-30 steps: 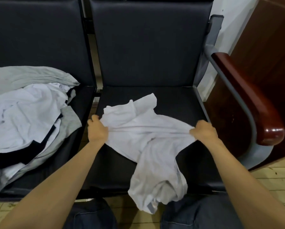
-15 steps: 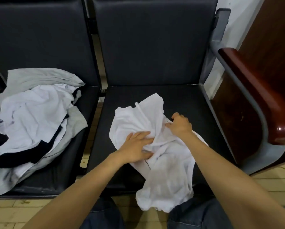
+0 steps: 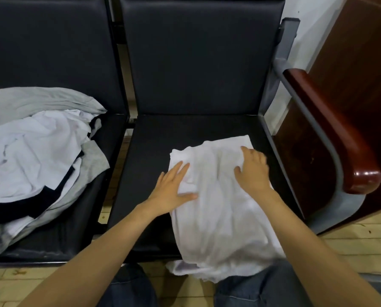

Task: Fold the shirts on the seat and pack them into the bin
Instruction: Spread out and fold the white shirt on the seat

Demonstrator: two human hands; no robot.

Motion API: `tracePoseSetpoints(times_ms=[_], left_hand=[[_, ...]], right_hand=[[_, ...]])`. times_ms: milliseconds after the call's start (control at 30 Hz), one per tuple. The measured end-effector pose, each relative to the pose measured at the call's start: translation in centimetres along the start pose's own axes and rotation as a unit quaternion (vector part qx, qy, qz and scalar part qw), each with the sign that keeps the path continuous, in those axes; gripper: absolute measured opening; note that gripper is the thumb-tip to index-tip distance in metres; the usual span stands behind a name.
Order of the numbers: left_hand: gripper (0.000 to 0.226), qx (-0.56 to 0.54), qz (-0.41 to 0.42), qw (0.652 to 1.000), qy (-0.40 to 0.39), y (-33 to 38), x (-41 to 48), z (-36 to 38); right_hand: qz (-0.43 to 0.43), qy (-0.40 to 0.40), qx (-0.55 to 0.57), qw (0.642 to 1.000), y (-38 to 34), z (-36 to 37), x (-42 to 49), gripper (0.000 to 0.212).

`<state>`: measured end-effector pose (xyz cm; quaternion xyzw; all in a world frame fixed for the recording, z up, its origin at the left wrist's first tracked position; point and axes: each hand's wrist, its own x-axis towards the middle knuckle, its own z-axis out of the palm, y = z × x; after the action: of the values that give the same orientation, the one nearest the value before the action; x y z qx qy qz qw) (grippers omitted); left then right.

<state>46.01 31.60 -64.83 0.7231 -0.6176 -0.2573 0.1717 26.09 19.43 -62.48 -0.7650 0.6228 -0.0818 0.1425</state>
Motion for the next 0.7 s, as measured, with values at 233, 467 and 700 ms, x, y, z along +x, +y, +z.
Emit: tracePoseSetpoints(times_ms=[233, 467, 700], left_hand=[[0.049, -0.023, -0.240, 0.968, 0.076, 0.3, 2.3, -0.7], [0.026, -0.457, -0.207, 0.855, 0.131, 2.0, 1.4, -1.8], [0.021, -0.518, -0.241, 0.810, 0.133, 0.7, -0.2, -4.3]], right_hand=[[-0.076, -0.194, -0.112, 0.972, -0.7, 5.1, -1.9, 0.064], [-0.068, -0.195, -0.125, 0.970, -0.7, 5.2, -1.3, 0.065], [-0.063, -0.191, -0.127, 0.971, -0.7, 5.3, -1.4, 0.065]])
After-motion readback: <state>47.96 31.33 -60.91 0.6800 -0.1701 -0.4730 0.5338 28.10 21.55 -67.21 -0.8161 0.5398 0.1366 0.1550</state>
